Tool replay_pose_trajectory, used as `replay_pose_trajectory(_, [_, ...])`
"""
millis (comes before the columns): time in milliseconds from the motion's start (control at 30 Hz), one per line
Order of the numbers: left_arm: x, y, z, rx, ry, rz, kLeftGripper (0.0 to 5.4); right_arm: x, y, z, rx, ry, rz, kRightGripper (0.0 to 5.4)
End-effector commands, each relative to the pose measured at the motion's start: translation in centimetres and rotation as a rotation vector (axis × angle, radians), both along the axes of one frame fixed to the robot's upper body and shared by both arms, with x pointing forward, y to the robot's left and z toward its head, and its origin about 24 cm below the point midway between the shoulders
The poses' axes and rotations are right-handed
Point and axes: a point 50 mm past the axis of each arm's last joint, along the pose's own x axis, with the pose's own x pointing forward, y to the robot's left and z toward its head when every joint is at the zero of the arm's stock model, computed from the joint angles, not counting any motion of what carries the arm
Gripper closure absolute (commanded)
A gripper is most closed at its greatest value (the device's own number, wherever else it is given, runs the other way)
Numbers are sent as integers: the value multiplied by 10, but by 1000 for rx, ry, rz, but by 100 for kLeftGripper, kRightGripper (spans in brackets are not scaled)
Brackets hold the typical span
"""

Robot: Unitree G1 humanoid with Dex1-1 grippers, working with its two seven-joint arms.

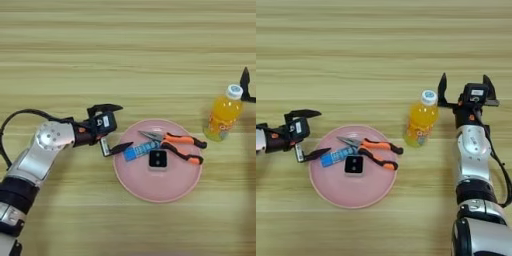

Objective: Move the objects on the table

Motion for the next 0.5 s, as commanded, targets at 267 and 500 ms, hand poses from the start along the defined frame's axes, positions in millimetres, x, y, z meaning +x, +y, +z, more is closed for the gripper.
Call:
replay_pose_trajectory(267, [12, 1, -6, 103, -29, 24, 0, 0, 3, 0, 9, 2, 0, 1])
replay_pose_trajectory(500, [16, -1, -3, 112, -57, 34, 0, 0, 3, 0, 10, 1, 2, 1])
